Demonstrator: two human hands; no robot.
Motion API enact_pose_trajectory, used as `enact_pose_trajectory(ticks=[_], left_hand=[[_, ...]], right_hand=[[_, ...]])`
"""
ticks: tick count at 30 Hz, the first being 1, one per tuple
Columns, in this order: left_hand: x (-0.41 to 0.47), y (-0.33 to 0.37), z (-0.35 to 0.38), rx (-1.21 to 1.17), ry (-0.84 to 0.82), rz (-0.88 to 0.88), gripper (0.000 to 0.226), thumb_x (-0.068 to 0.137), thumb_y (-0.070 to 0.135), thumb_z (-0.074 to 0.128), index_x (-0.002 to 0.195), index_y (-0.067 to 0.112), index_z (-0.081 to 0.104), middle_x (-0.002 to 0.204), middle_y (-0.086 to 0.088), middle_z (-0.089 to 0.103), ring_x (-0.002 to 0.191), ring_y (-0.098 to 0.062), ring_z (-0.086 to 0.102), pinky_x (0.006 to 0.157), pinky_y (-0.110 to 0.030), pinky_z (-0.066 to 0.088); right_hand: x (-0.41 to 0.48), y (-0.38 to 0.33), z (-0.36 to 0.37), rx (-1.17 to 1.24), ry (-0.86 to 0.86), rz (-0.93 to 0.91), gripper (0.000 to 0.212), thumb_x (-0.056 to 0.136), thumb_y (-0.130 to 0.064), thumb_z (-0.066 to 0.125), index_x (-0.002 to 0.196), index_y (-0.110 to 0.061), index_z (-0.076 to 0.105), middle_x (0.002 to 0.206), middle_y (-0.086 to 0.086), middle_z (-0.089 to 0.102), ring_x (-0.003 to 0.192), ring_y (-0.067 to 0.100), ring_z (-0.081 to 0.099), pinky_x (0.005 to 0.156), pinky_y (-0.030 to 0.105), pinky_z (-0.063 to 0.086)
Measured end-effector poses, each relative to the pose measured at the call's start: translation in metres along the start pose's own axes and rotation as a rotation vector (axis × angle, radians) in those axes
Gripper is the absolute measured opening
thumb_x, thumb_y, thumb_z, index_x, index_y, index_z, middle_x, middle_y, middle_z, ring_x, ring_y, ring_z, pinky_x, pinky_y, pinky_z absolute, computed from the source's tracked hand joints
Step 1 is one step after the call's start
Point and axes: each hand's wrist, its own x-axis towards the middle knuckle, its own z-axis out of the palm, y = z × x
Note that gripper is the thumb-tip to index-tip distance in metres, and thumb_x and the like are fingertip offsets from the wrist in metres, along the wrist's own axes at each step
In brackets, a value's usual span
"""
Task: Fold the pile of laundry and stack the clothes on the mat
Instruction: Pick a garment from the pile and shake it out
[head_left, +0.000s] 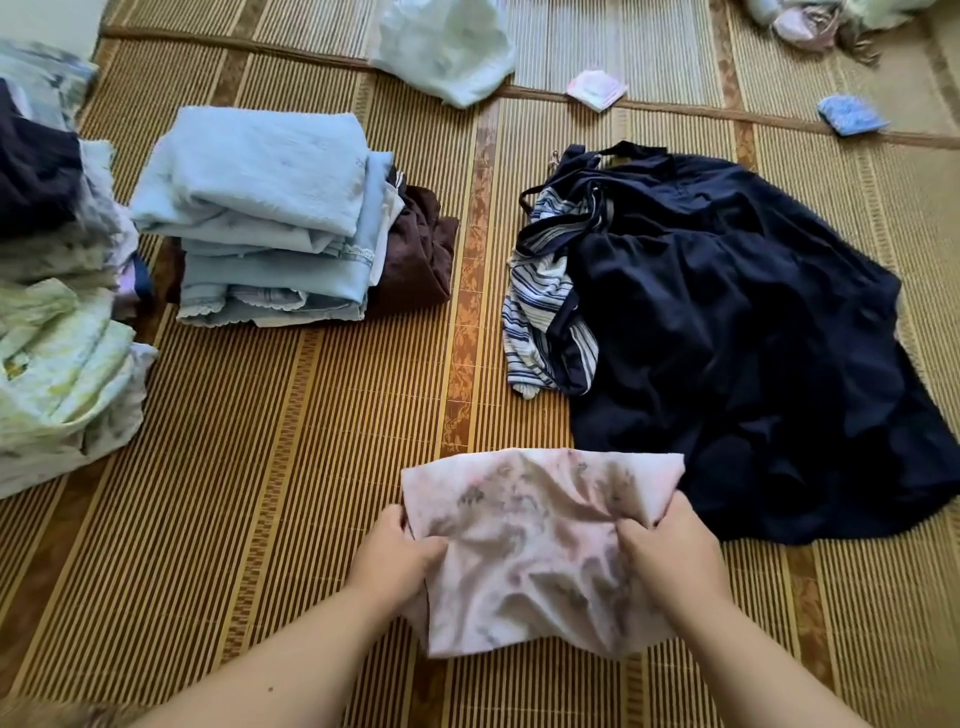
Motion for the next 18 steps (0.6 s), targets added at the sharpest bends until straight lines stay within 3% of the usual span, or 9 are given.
enact_pose_trajectory(ticks=[4,7,9,11,13,14,16,17,18], left_hand=[[0.005,0.002,-0.007,0.035,-0.034,0.036,0.047,0.087,0.019,0.068,0.127,0.02,0.044,0.103,0.006,0.063,0.087,-0.013,0.064,0.066,-0.029,0.05],[0.008,0.003,-0.01,-0.058,-0.073,0.02,0.039,0.097,0.026,0.056,0.133,0.017,0.046,0.1,0.004,0.066,0.083,-0.012,0.067,0.059,-0.026,0.049],[0.006,0.005,-0.012,-0.115,-0.082,0.001,0.034,0.102,0.037,0.044,0.126,0.016,0.054,0.094,0.001,0.071,0.083,-0.015,0.068,0.063,-0.026,0.048],[0.005,0.005,-0.015,-0.323,-0.118,-0.058,0.041,0.102,0.045,0.036,0.113,0.015,0.062,0.089,-0.004,0.076,0.08,-0.018,0.072,0.064,-0.027,0.051],[0.006,0.005,-0.015,-0.477,-0.164,-0.092,0.043,0.1,0.048,0.038,0.109,0.014,0.063,0.095,-0.007,0.076,0.084,-0.02,0.073,0.069,-0.029,0.054],[0.007,0.003,-0.016,-0.417,-0.179,-0.063,0.04,0.098,0.049,0.043,0.111,0.015,0.06,0.1,-0.006,0.074,0.087,-0.019,0.071,0.071,-0.03,0.053],[0.01,-0.002,-0.015,-0.17,-0.132,-0.005,0.032,0.091,0.043,0.061,0.115,0.025,0.05,0.101,0.004,0.068,0.089,-0.011,0.065,0.071,-0.029,0.05],[0.011,-0.004,-0.013,-0.087,-0.103,0.01,0.039,0.087,0.035,0.069,0.118,0.027,0.047,0.102,0.006,0.066,0.091,-0.012,0.064,0.076,-0.031,0.052],[0.012,-0.006,-0.011,-0.035,-0.086,0.03,0.045,0.083,0.026,0.073,0.119,0.027,0.046,0.105,0.006,0.066,0.095,-0.014,0.064,0.083,-0.035,0.053]], right_hand=[[-0.022,-0.039,0.0,-0.071,-0.016,-0.115,0.02,0.083,-0.026,0.059,0.095,-0.021,0.043,0.077,-0.005,0.054,0.064,0.008,0.048,0.055,0.029,0.038],[-0.052,-0.07,0.026,-0.093,-0.257,-0.252,0.024,0.088,-0.03,0.057,0.107,-0.03,0.043,0.083,-0.006,0.056,0.067,0.002,0.054,0.055,0.021,0.045],[-0.072,-0.083,0.047,-0.058,-0.506,-0.287,0.034,0.088,-0.032,0.059,0.118,-0.036,0.045,0.102,-0.007,0.063,0.091,0.01,0.063,0.074,0.03,0.057],[-0.083,-0.089,0.067,-0.288,-0.665,-0.409,0.041,0.086,-0.035,0.059,0.124,-0.038,0.047,0.126,-0.007,0.057,0.128,0.026,0.046,0.105,0.05,0.041],[-0.086,-0.087,0.077,-0.482,-0.741,-0.491,0.045,0.088,-0.035,0.057,0.132,-0.037,0.047,0.149,-0.007,0.039,0.147,0.028,0.011,0.116,0.059,0.01],[-0.085,-0.082,0.08,-0.471,-0.759,-0.503,0.044,0.09,-0.035,0.056,0.133,-0.036,0.048,0.152,-0.009,0.036,0.148,0.026,0.008,0.116,0.058,0.006],[-0.08,-0.072,0.079,-0.273,-0.676,-0.475,0.031,0.092,-0.03,0.054,0.123,-0.035,0.059,0.135,-0.01,0.055,0.136,0.018,0.038,0.114,0.05,0.03],[-0.075,-0.068,0.075,-0.164,-0.572,-0.448,0.024,0.093,-0.027,0.055,0.114,-0.034,0.063,0.117,-0.013,0.063,0.117,0.01,0.054,0.102,0.038,0.046],[-0.067,-0.065,0.069,-0.073,-0.435,-0.435,0.02,0.093,-0.024,0.055,0.107,-0.034,0.064,0.104,-0.016,0.063,0.1,0.002,0.058,0.086,0.022,0.051]])
